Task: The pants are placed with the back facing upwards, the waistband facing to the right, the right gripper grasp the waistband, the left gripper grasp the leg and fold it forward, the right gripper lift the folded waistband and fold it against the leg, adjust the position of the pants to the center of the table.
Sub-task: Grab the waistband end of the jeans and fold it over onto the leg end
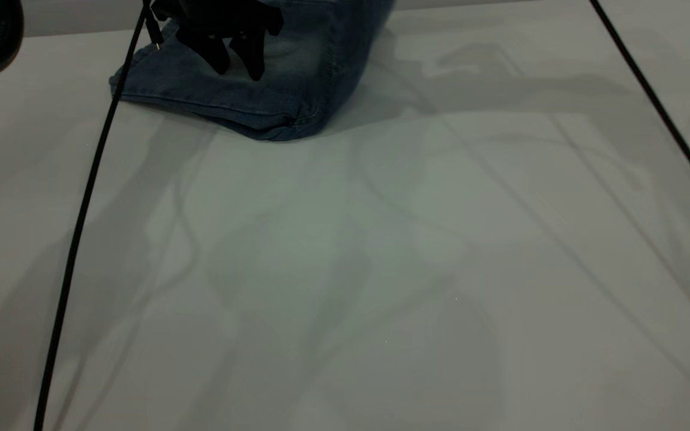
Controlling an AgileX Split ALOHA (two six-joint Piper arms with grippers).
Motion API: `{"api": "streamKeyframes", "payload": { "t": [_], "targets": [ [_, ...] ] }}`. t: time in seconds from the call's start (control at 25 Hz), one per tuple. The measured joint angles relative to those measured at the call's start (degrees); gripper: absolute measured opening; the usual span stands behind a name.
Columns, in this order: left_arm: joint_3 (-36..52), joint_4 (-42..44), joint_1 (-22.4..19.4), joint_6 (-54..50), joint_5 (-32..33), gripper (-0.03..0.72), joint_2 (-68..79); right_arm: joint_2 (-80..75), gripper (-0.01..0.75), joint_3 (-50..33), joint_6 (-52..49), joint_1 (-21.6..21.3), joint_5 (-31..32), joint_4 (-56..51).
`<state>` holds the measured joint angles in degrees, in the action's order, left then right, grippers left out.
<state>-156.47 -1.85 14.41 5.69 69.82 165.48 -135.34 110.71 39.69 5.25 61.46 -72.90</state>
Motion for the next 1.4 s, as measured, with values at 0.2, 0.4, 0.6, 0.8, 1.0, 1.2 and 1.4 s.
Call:
{"api": "streamKeyframes", "payload": {
  "t": [0.2,0.4,0.6,0.8,1.0,1.2,1.4],
  "targets": [
    [0.0,0.0,0.0,0.1,0.1,0.428,0.0,0.0,0.098,0.1,0.8,2.4,-0.2,-3.6],
    [0.0,0.0,0.0,0.1,0.3,0.428,0.0,0.0,0.098,0.1,1.6,3.9,-1.1,-7.0],
    [-0.7,0.1,0.0,0.2,0.7,0.428,-1.2,0.0,0.098,0.1,1.6,3.9,-1.6,-7.0],
    [-1.7,1.5,0.0,1.1,0.4,0.428,-6.4,0.0,0.098,0.1,2.0,3.9,-1.5,-7.2],
    [-2.0,2.5,0.0,1.1,0.4,0.428,-12.9,0.0,0.098,0.1,2.9,3.9,-1.8,-7.1],
    [-2.0,1.9,0.0,1.3,0.4,0.428,-20.4,-0.4,0.098,0.1,4.9,4.7,-3.6,-8.0],
    [-2.0,-0.7,0.1,1.3,0.3,0.428,-27.2,-2.8,0.098,0.1,7.2,7.0,-6.1,-9.5]
  ]
}}
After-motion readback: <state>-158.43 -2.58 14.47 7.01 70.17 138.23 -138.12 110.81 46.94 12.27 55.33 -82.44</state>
